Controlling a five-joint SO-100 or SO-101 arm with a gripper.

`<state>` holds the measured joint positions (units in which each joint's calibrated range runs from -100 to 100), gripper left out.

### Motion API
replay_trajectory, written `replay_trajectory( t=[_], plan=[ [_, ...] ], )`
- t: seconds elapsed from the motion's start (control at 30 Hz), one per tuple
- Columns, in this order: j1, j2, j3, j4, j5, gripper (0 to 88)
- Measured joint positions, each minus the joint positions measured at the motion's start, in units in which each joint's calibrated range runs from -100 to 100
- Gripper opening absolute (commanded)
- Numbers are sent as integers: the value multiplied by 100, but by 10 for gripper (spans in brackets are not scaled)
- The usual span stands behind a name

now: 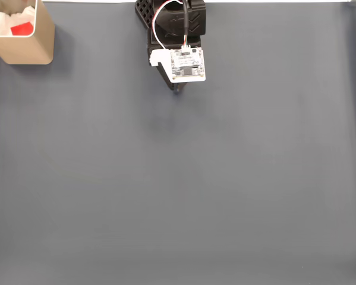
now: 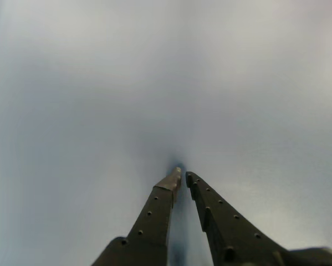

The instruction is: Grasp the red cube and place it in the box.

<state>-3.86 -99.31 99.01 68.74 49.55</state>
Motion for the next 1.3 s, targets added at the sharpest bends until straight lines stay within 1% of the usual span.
replay_trajectory(
  t=[0.3, 0.67, 0.8, 1.0, 1.3],
  plan=[
    [15, 0, 0, 270, 171, 0],
    [59, -69, 0, 565, 205, 2],
    [89, -69, 0, 589, 190, 2],
    [111, -69, 0, 621, 34, 2],
    [163, -69, 0, 621, 24, 2]
  ],
)
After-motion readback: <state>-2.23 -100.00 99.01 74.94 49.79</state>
